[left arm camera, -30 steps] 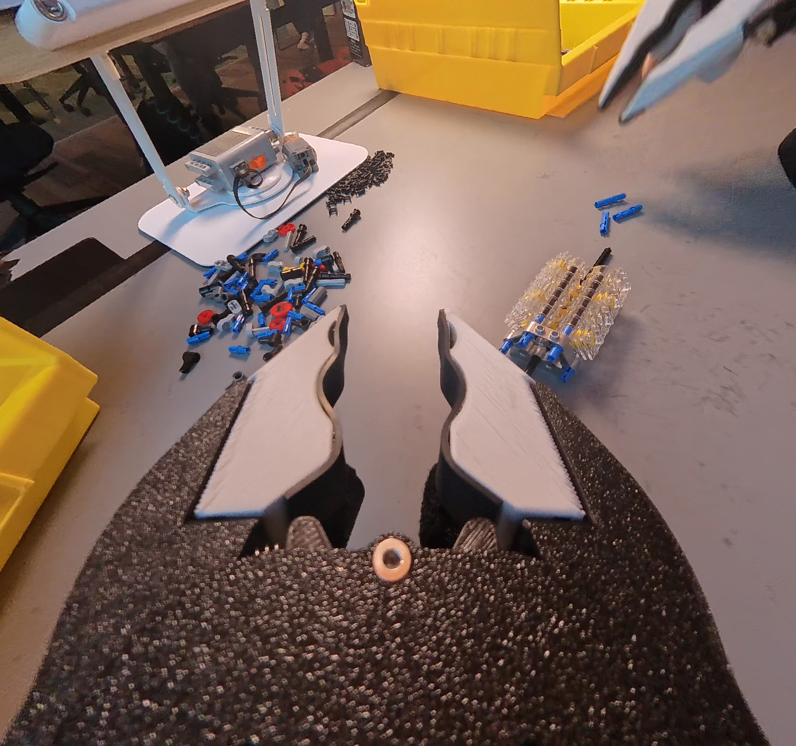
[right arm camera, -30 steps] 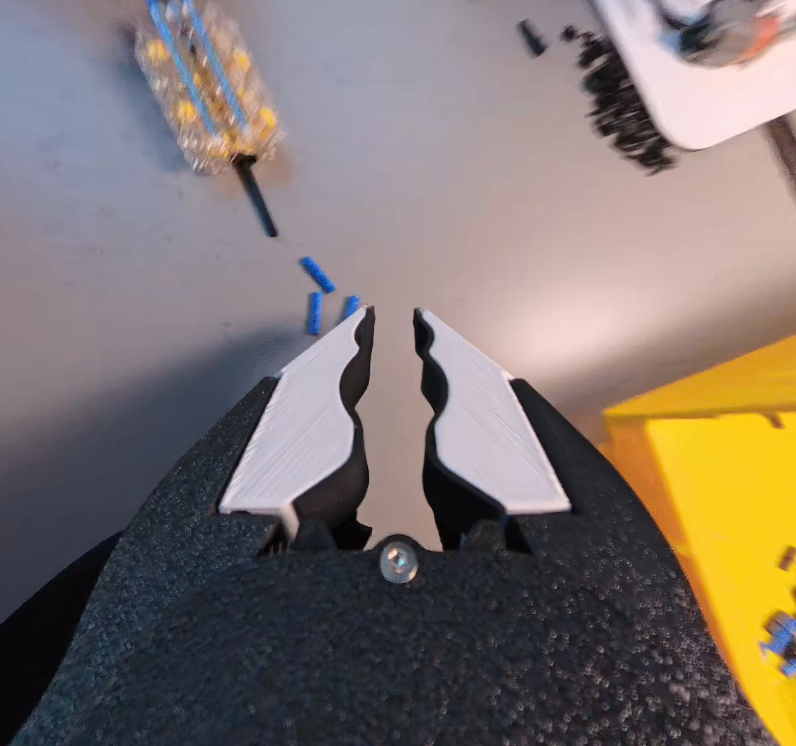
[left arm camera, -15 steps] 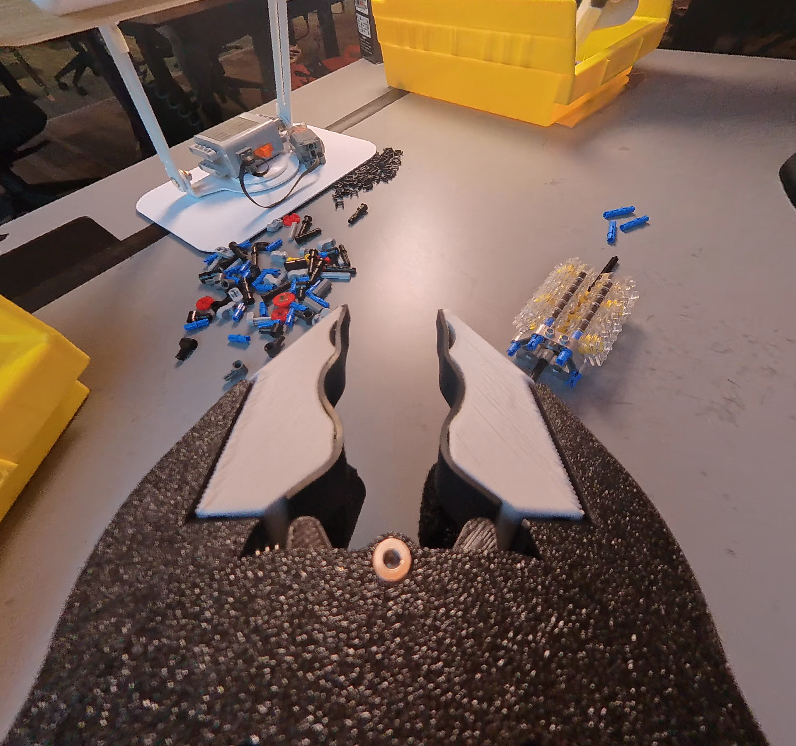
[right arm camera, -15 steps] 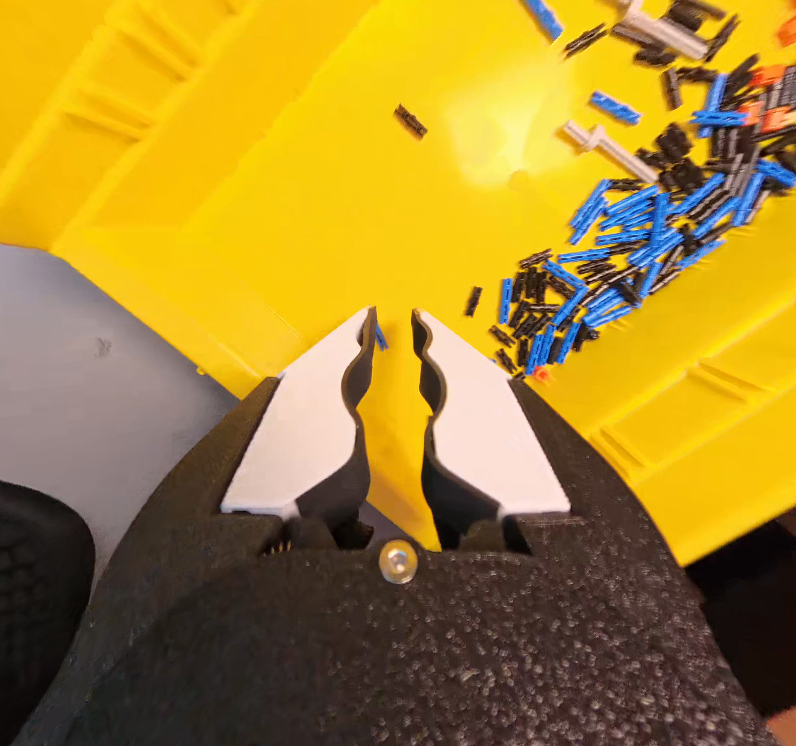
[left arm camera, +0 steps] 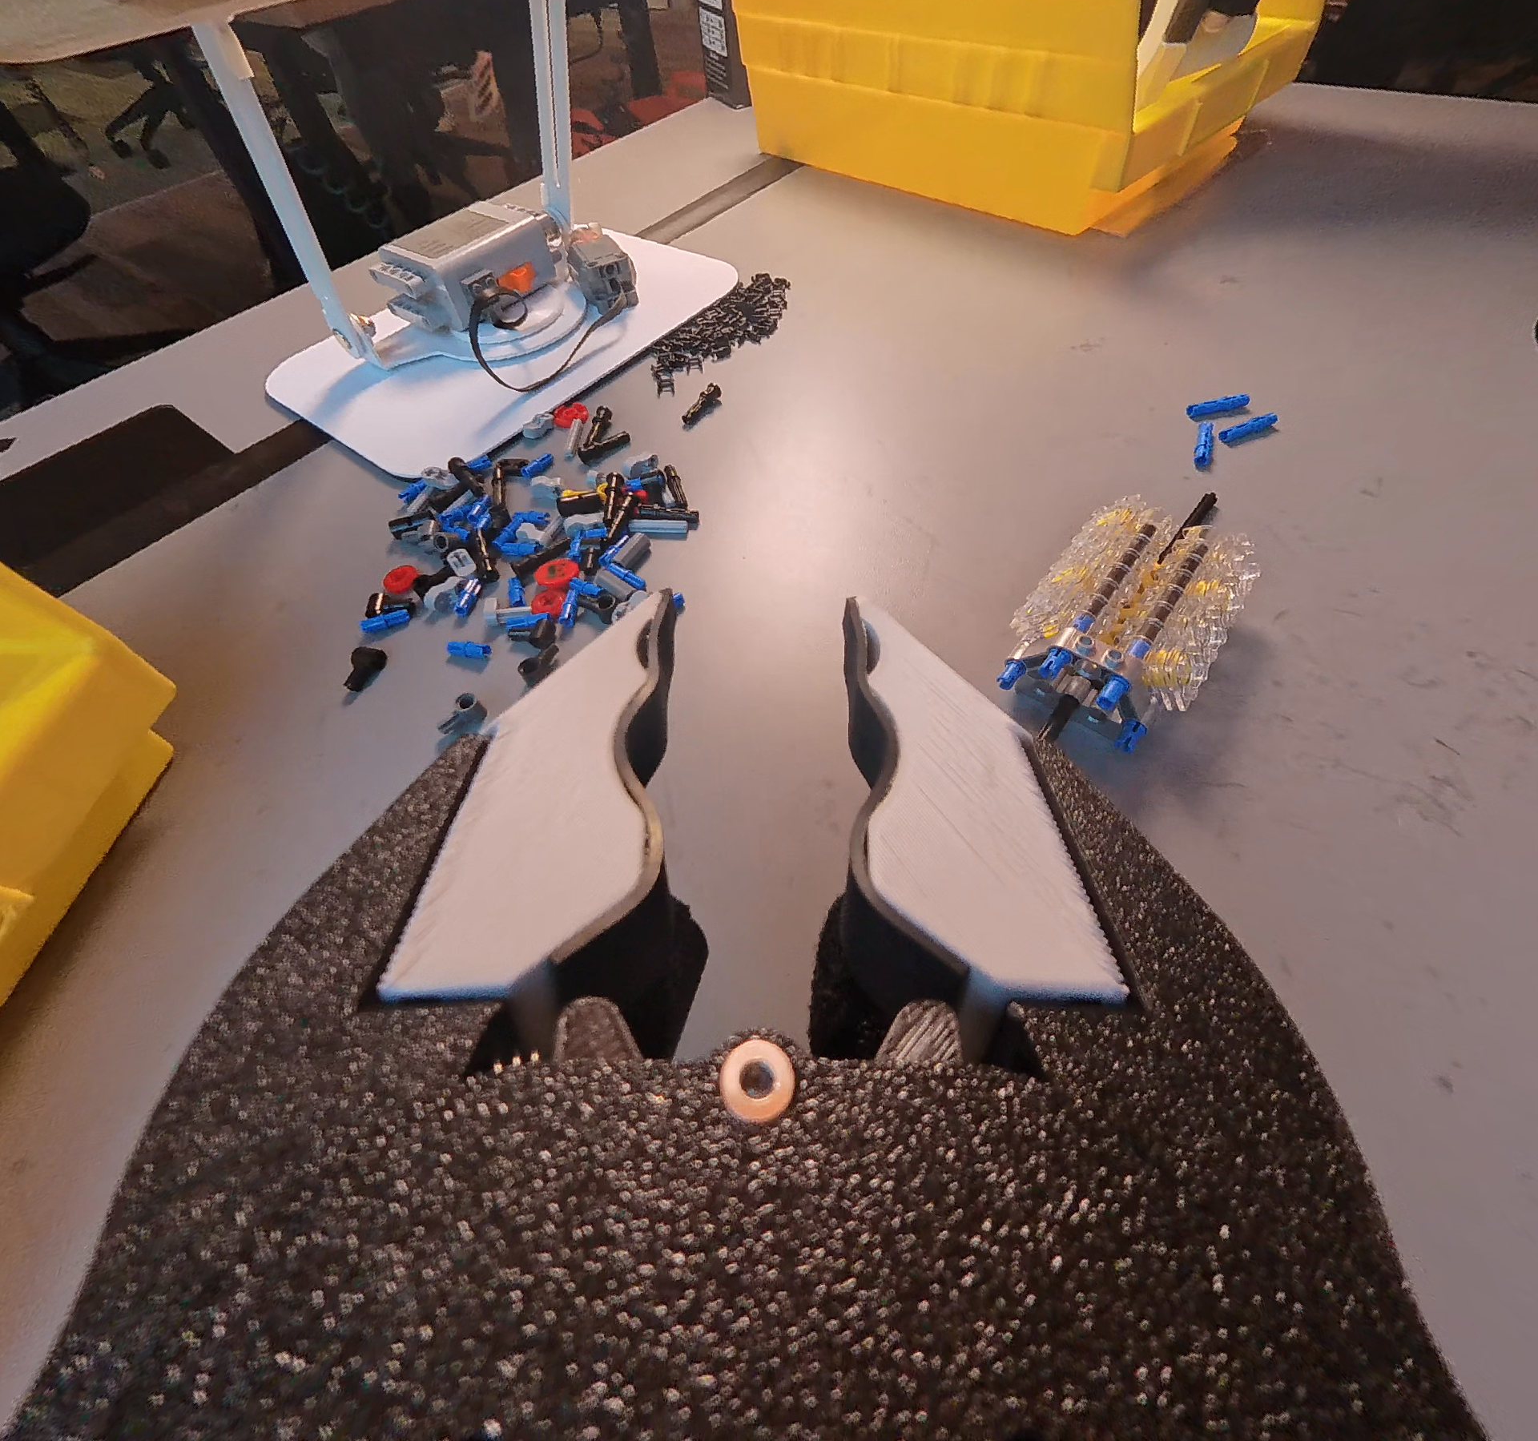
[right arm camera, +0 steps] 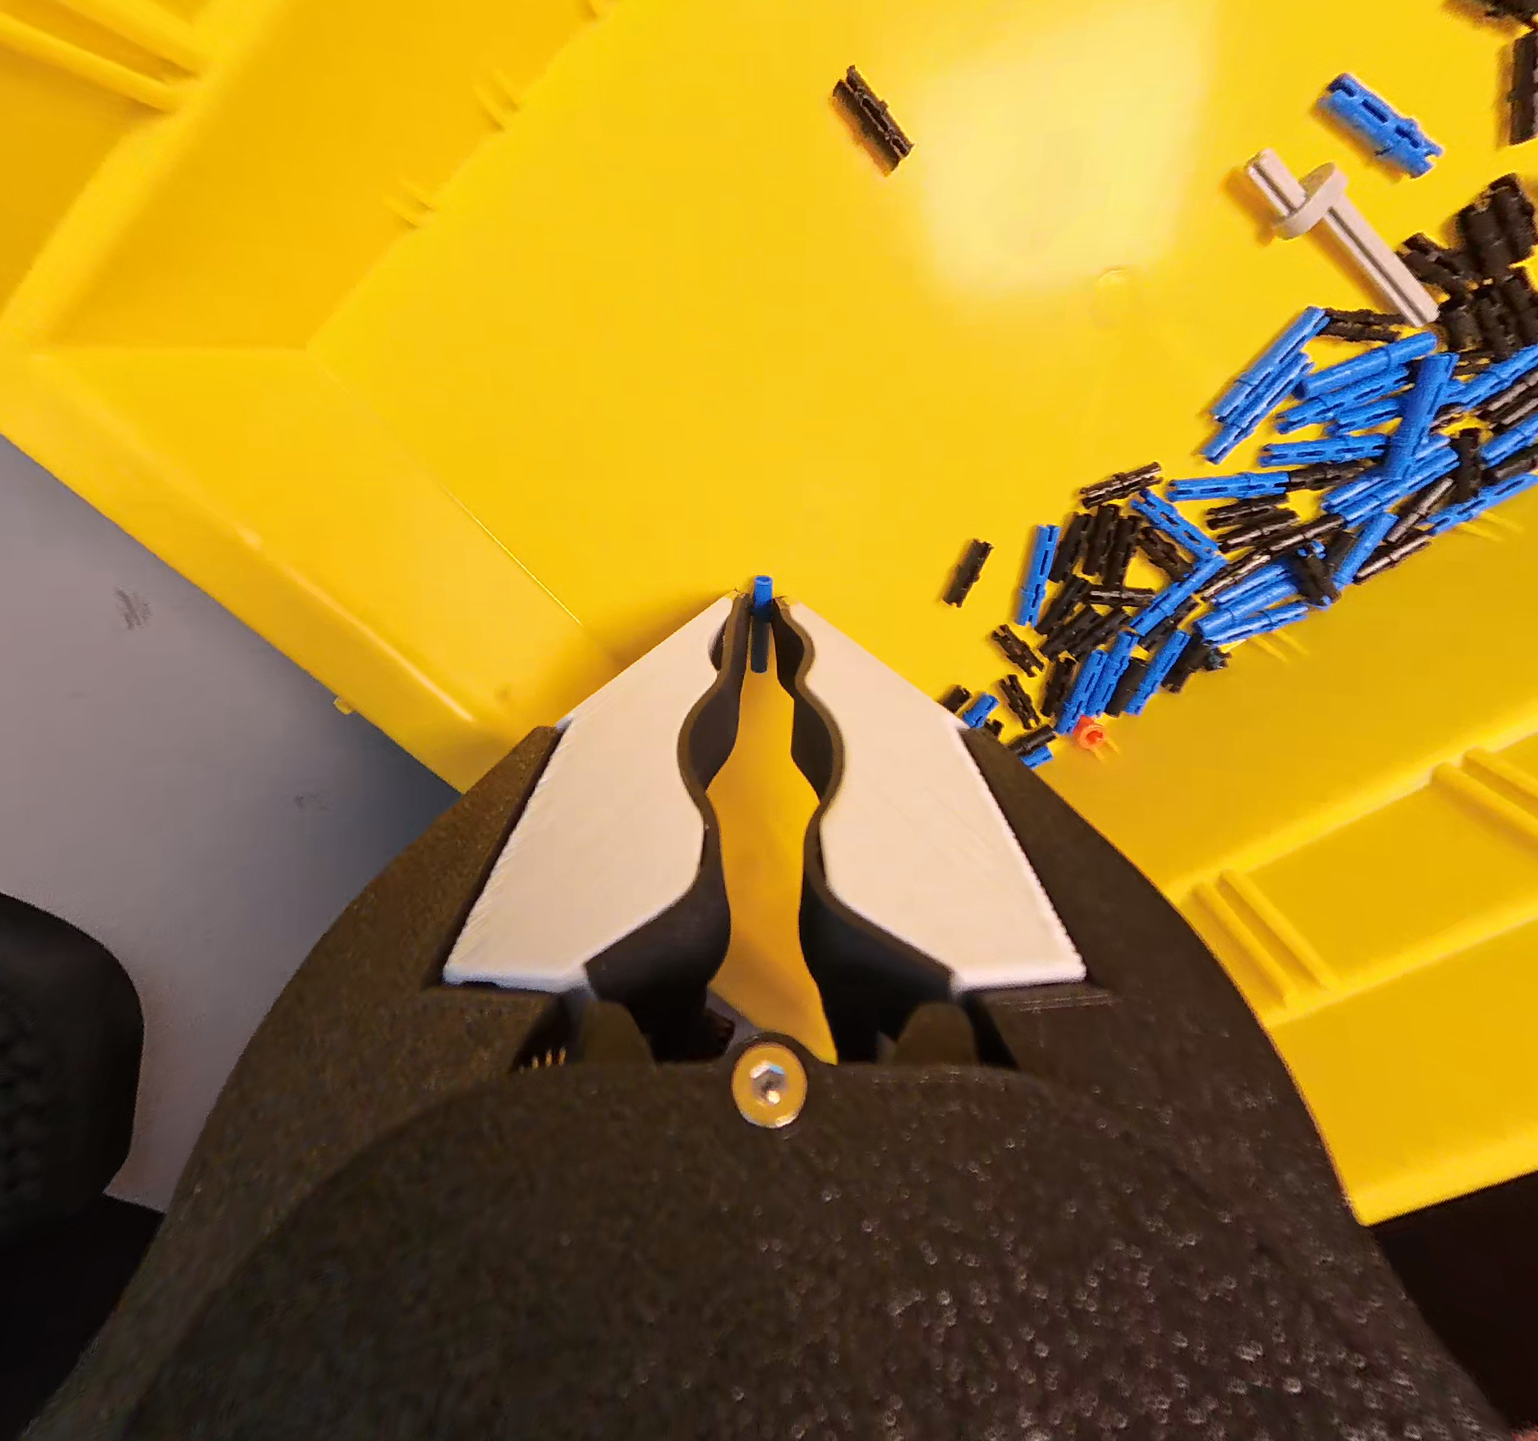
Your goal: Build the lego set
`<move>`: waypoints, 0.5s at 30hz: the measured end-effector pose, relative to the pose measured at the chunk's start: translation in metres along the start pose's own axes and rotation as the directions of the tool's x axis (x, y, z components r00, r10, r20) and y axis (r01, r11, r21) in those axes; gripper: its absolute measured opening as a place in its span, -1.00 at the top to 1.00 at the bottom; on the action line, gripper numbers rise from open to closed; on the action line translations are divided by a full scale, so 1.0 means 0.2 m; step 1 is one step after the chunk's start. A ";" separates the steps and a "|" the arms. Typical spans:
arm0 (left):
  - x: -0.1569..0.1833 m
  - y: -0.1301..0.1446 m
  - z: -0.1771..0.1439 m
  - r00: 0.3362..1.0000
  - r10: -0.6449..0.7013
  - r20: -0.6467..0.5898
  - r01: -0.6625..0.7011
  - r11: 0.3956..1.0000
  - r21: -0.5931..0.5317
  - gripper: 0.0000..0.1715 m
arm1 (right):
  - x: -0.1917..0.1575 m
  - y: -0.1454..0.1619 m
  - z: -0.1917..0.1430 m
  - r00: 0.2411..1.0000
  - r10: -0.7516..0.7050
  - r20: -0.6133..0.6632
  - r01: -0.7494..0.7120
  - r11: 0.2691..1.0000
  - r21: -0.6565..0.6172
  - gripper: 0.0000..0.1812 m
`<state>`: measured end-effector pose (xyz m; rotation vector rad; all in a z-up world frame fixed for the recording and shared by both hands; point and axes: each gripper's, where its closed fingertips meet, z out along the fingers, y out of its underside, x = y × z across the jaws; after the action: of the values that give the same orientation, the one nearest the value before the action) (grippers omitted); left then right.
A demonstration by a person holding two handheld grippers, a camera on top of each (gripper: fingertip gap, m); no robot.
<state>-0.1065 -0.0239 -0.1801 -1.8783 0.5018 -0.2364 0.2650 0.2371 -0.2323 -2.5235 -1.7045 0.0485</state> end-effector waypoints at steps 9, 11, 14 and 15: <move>-0.01 0.00 -0.01 1.000 -0.016 0.009 0.016 1.000 0.010 0.54 | -0.48 -0.36 -0.60 0.983 -0.167 -0.070 0.180 0.856 0.485 0.97; -0.02 -0.01 -0.01 1.000 -0.027 0.005 0.027 1.000 0.014 0.53 | -0.76 -0.37 -0.56 0.955 -0.296 -0.035 0.277 0.837 0.472 0.97; 0.00 -0.01 0.00 1.000 -0.024 0.000 0.024 1.000 0.013 0.52 | -1.03 -0.36 -0.32 0.917 -0.399 -0.016 0.370 0.833 0.412 0.96; 0.00 -0.01 0.00 1.000 -0.019 0.004 0.019 1.000 0.008 0.52 | -1.08 -0.36 -0.24 0.914 -0.405 0.001 0.369 0.835 0.408 0.96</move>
<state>-0.1067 -0.0238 -0.1782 -1.8759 0.4801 -0.2469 0.1222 0.0606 -0.1840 -1.8747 -1.9662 0.4364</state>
